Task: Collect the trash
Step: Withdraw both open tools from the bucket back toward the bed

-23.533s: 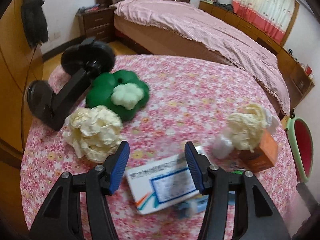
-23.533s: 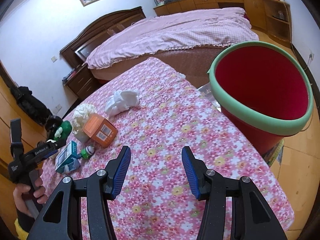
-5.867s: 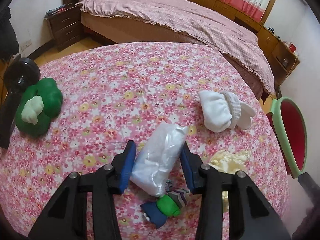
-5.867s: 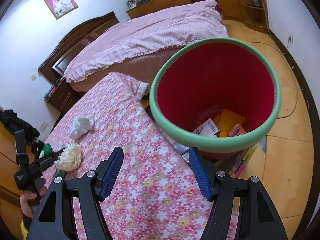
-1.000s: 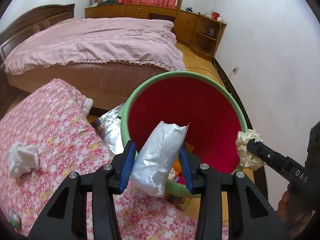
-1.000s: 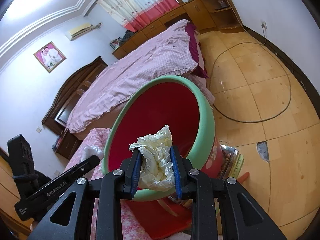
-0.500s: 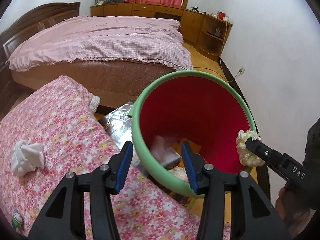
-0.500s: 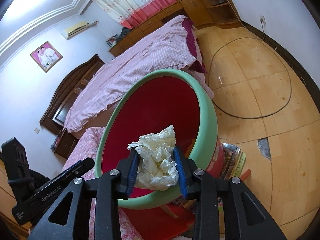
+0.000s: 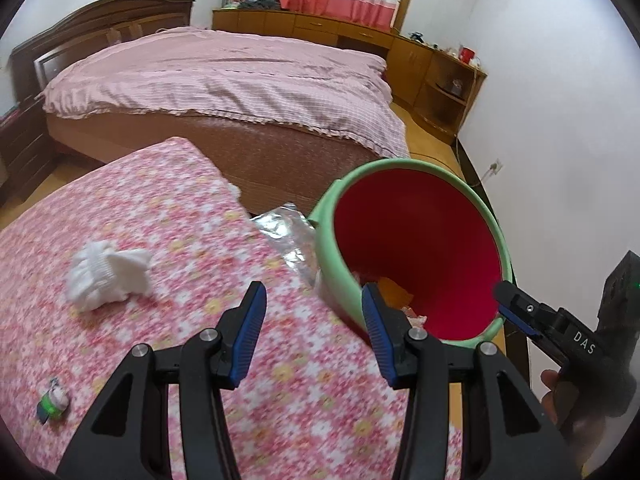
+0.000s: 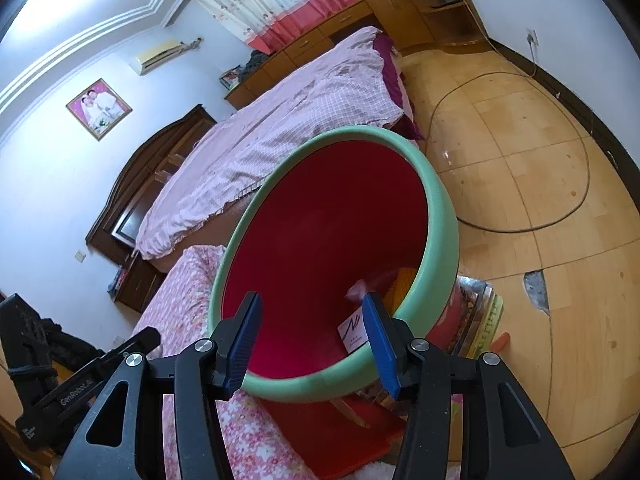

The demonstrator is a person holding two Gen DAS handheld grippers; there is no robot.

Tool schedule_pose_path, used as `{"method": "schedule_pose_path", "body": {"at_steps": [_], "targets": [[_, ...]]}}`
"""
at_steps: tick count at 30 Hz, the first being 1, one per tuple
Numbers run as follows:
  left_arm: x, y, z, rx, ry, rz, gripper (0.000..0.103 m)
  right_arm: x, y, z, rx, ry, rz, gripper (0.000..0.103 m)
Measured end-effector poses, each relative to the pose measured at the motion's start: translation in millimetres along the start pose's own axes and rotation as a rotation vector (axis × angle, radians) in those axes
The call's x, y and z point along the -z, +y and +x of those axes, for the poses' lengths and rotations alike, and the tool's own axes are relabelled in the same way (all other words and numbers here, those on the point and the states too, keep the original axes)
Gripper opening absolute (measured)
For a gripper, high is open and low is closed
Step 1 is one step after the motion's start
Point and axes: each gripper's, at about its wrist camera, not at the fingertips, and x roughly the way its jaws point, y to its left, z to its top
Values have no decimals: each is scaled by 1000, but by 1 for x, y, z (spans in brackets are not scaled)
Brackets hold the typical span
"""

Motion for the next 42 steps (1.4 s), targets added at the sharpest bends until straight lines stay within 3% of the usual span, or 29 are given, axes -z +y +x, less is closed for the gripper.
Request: {"method": "schedule_pose_path", "body": {"at_steps": [5,21,37,42], "targets": [[9,19,-19,-31,-12,-24,50,6,9,-8,-2,-3,-17,61],[41,111,-72,-179,-48,-167,50,36,53,-11,-9,66,-98,62],[79,175,-83,-296,-21,-291,50,63,94,4,-4,146,-192,62],[87,185,-76,-294,2,-308,50,70,105,6,-14,158,-216,62]]}}
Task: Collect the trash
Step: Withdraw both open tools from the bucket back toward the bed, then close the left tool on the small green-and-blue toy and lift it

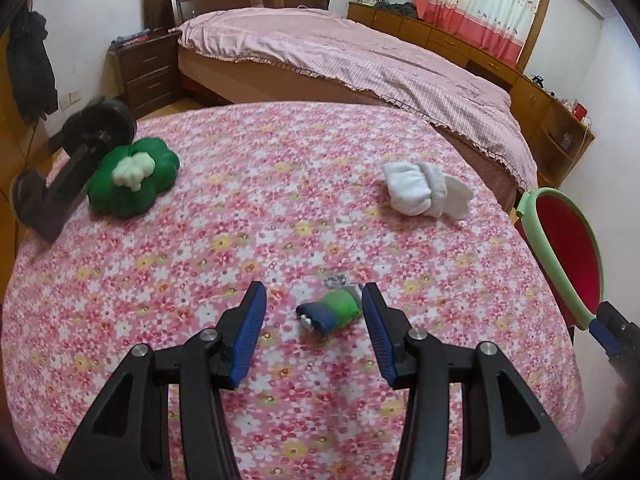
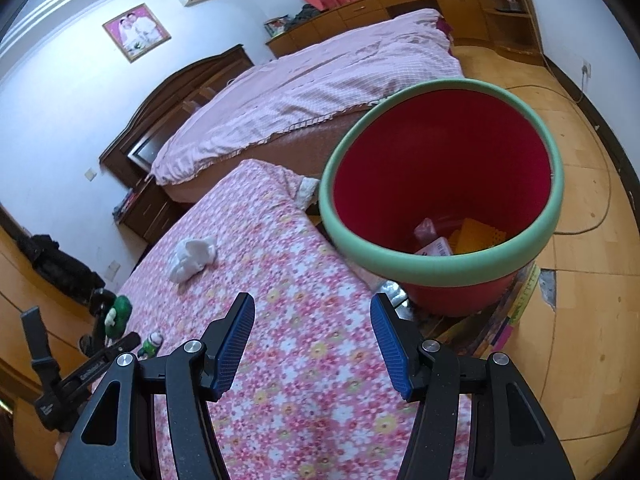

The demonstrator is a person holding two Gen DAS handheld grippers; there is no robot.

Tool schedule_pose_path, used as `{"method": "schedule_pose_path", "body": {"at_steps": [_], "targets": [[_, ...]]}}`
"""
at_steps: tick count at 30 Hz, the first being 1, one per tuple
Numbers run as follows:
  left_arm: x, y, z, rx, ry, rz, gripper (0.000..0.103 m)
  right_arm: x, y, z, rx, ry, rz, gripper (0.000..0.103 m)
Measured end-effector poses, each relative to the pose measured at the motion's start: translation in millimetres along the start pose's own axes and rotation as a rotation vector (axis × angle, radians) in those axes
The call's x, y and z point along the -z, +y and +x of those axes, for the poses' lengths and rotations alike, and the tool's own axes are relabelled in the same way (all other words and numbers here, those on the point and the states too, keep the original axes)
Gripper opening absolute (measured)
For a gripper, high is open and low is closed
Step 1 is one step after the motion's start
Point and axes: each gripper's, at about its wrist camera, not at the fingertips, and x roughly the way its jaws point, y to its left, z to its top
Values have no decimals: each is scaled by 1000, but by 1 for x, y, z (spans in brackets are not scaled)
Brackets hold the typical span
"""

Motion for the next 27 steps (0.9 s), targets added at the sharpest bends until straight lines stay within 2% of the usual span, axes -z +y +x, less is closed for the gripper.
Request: {"method": "schedule_pose_path", "body": {"at_steps": [6,15,17,23,27], "targets": [[5,1,10,32,13,-8,50,4,10,4,-1,18,-25,62],[13,-11,16,47,20,35,49,3,21,11,-8,35,-46,62],[13,-11,16,54,16,42,44,4,24,13,-9,39,-52,62],[16,-13,14,41,4,64,42,3,34,18,-17,48,-74,62],[13,-10,11,59,-1,41,39,1,43,22,-25,55,-97,62]]}}
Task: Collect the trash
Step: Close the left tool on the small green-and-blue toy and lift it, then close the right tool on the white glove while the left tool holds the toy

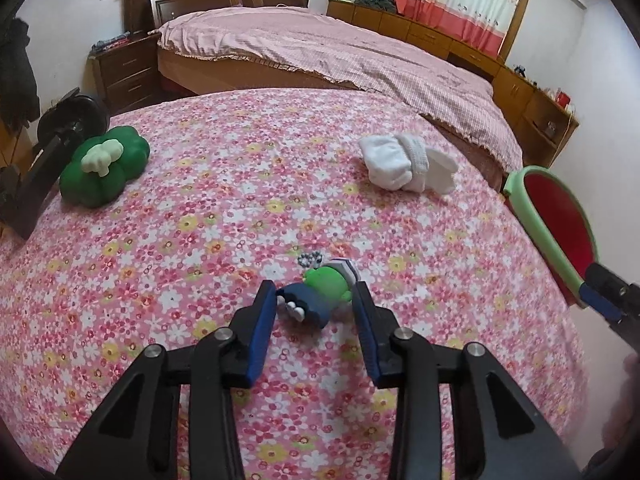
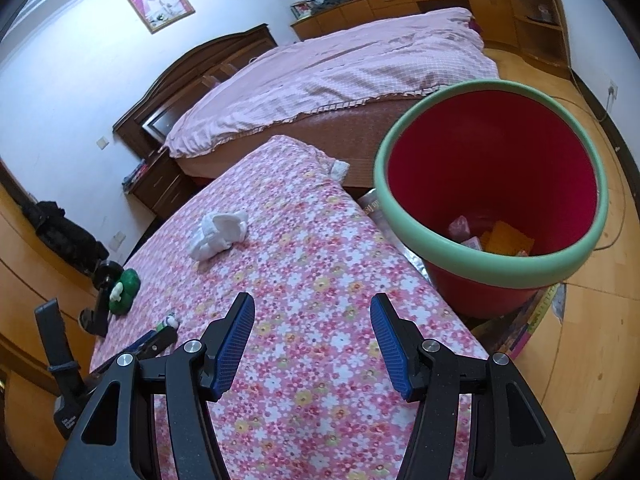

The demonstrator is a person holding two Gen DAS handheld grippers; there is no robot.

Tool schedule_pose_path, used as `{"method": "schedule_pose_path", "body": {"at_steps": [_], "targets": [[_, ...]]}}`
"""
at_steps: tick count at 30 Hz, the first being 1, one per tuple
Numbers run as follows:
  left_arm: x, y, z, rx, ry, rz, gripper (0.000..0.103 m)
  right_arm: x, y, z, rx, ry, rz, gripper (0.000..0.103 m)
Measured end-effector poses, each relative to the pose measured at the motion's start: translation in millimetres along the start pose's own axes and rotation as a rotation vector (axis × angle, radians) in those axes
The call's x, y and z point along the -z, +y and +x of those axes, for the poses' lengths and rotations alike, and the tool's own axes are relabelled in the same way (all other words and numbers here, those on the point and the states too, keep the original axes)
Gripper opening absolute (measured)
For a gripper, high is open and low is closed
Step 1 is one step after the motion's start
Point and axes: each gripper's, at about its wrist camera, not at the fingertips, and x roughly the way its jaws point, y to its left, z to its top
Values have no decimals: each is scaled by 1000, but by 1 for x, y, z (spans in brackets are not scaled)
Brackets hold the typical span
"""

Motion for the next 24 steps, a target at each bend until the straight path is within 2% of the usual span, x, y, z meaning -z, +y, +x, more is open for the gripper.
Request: {"method": "schedule_pose_path", "body": {"at_steps": [7,15,18,24], "targets": [[-31,15,-13,-26,-69,-33,39,-10,23,10,-17,9,-50,62],[-68,38,-22,-108,-168,-90,39,-25,56,37,-27,33,-115,62],[-73,50,-17,-138,-183,-118,39,-30,68,51,-24,46,-140,62],[-64,72,-2,-197,-165,-164,39,-36,99,85,-12,74,-216,62]]}}
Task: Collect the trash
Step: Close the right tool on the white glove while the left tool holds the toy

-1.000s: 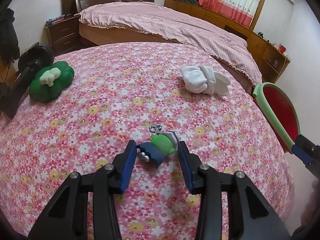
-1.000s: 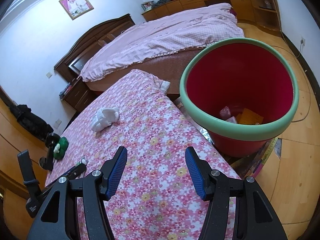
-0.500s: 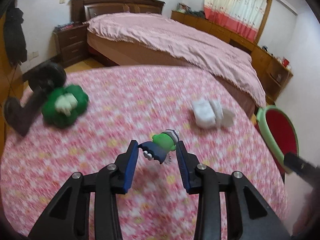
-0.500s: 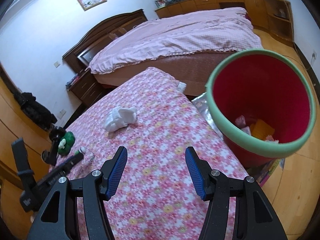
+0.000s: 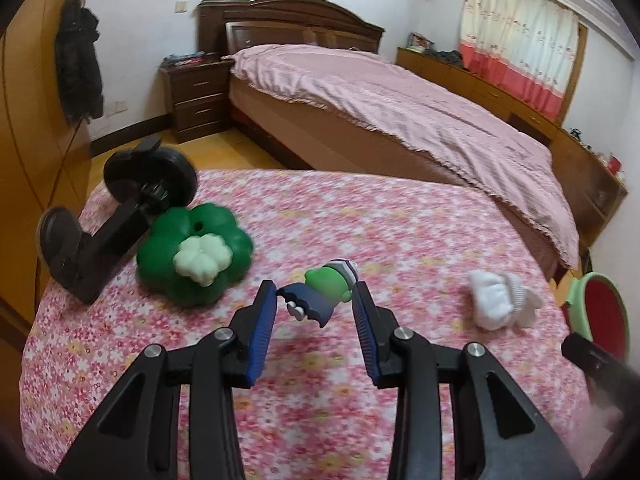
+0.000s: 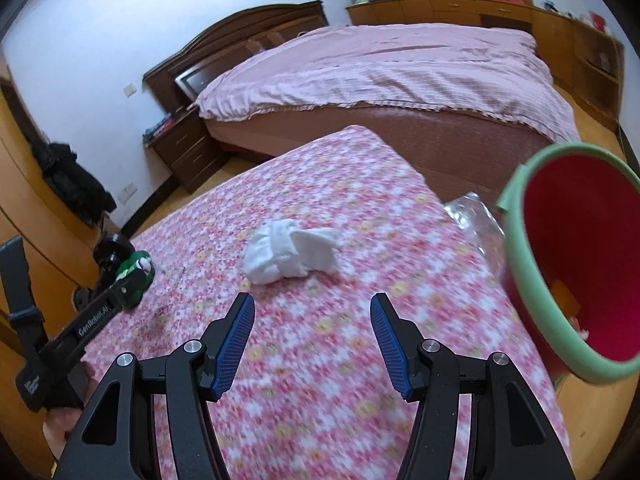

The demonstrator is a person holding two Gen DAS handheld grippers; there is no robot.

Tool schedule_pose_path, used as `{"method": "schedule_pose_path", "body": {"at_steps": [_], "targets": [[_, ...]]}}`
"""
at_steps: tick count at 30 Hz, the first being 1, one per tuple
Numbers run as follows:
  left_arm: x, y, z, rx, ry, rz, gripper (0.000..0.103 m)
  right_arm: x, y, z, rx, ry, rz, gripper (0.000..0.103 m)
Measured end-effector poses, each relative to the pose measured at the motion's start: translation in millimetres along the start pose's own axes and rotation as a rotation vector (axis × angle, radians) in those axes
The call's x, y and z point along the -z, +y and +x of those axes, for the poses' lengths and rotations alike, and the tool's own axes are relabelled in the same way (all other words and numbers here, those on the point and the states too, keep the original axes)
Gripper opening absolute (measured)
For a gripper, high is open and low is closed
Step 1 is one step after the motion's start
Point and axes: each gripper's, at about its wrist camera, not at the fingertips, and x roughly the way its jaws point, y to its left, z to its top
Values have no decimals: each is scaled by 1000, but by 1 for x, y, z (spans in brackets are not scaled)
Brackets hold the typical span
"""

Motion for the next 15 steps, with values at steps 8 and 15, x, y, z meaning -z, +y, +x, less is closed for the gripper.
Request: {"method": "schedule_pose_path", "body": {"at_steps": [8,15], "targets": [[9,16,9,-16,25,-44,39,-10,23,48,46,10,-51,62],[12,21,12,-4,54,-63,39,-16,27,80,75,35,-46,61]]}}
